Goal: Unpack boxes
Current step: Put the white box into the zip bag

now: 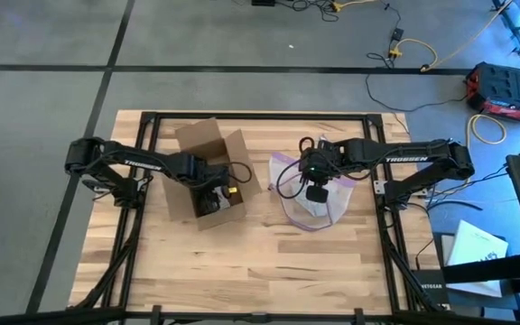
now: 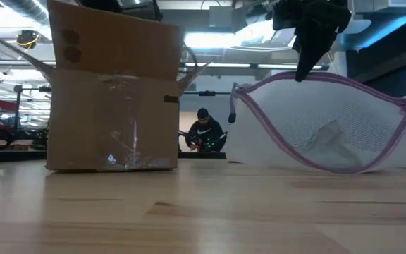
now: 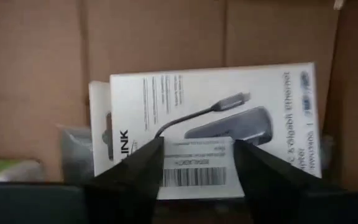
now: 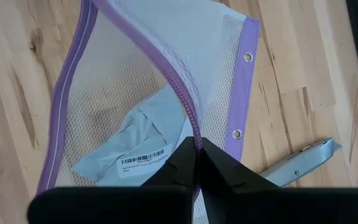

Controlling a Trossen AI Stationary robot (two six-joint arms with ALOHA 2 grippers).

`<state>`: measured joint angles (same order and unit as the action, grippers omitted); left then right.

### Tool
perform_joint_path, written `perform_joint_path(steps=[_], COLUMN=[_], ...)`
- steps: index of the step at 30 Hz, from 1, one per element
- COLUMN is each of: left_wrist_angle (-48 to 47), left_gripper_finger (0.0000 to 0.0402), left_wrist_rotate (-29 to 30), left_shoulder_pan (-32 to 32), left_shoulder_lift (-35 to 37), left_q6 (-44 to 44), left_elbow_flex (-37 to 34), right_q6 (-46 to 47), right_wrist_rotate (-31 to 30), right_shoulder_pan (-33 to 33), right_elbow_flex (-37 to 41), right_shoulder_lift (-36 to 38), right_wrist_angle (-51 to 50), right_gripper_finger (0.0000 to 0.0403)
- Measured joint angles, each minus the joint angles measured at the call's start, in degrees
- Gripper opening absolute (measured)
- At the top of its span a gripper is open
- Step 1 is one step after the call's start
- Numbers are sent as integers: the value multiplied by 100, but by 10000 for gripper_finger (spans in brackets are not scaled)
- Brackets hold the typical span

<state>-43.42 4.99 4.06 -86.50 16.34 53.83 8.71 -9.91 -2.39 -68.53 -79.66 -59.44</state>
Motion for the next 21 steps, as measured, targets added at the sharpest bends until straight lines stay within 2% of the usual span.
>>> perform_joint_path(steps=[12, 15, 18, 21], left_wrist_angle=[-646, -1017, -1126, -951], left_gripper_finger=[34, 13, 22, 71], left_wrist_rotate=[191, 314, -35, -368], left_shoulder_pan=[-26, -33, 45, -163], left_shoulder_lift=[75, 81, 81, 81], left_q6=[104, 881, 2114, 3187], left_elbow_flex=[674, 787, 789, 788], right_q6=[-2, -2, -2, 82], right_wrist_rotate=[-4, -6, -2, 41], right_shoulder_pan=[0, -2, 0, 0], right_elbow_flex=[0, 0, 0, 0], right_shoulder_lift=[0, 0, 0, 0], right_wrist_angle=[-15, -23, -58, -222], right_gripper_finger=[0, 0, 0, 0])
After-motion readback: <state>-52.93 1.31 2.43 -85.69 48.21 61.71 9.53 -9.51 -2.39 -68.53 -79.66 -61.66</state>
